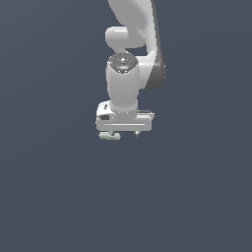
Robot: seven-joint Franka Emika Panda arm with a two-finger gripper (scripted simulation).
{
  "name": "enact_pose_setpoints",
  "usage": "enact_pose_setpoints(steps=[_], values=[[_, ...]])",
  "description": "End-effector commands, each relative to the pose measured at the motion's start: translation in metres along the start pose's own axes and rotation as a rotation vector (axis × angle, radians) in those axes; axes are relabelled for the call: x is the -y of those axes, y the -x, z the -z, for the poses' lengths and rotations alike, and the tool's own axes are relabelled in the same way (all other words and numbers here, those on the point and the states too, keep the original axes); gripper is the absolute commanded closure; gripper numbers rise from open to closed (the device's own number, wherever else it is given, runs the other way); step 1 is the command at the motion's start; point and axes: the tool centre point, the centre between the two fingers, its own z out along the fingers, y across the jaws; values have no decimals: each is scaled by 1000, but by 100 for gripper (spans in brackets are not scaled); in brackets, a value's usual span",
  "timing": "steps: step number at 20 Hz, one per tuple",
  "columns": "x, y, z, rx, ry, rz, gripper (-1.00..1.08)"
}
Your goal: Pick up the object and move it to a goal position.
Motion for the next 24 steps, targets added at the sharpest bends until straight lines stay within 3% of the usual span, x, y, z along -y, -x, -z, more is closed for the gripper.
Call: enact_pose_setpoints(steps=[1, 11, 24], values=[[0, 0, 0, 0, 0, 0, -92], [6, -5, 13, -27, -27, -6, -92], [-4, 1, 3, -21, -17, 86, -92]])
